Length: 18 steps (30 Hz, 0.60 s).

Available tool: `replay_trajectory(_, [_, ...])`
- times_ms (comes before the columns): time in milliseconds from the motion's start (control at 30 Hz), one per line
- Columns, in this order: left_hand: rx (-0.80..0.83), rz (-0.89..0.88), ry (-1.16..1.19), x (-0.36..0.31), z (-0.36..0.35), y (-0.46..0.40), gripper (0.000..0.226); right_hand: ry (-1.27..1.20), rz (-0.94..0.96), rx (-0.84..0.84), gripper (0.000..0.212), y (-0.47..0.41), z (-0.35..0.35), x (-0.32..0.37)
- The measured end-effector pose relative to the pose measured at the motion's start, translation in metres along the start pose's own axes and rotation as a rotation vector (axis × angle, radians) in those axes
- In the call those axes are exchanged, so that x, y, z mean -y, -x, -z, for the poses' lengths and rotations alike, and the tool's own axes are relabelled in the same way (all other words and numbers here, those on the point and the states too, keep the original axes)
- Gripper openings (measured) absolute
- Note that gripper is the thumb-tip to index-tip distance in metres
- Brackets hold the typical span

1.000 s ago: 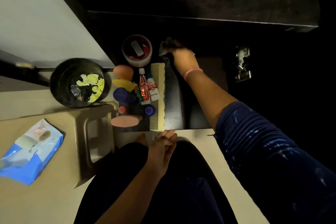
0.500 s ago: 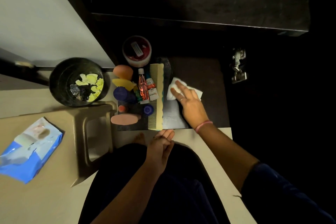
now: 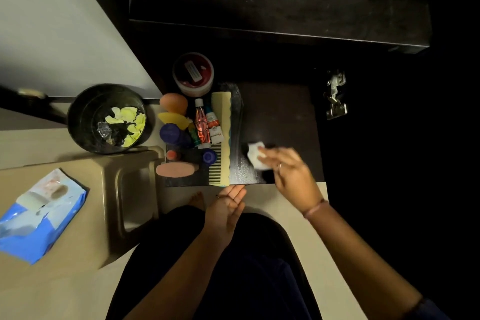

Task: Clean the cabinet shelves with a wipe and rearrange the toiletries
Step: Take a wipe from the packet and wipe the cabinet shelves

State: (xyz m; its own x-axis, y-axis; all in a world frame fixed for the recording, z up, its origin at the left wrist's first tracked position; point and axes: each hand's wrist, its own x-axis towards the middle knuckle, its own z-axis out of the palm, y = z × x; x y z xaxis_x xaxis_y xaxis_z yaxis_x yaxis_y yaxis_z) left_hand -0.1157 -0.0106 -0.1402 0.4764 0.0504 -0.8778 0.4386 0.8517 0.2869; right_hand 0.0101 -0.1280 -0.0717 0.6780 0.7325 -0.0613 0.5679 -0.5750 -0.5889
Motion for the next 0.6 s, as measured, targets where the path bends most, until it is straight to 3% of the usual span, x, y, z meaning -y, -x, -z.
replay_trajectory(133, [-0.002,0.005,0.032,0.002,-0.001,0.000,0.048,0.095,-0.126,-0.229,0.044,-0.103,0.019,-0.009])
replay_trajectory(300, [-0.009,0.003,0.048,0.002,0.002,-0.001,0.045,0.238,-0.191,0.069,0.053,-0.169,-0.014,-0.033])
replay_trajectory(600, [0.025,-0.025,0.062,0.005,0.003,-0.002,0.046,0.193,-0.130,0.092,0.075,-0.062,-0.051,-0.021])
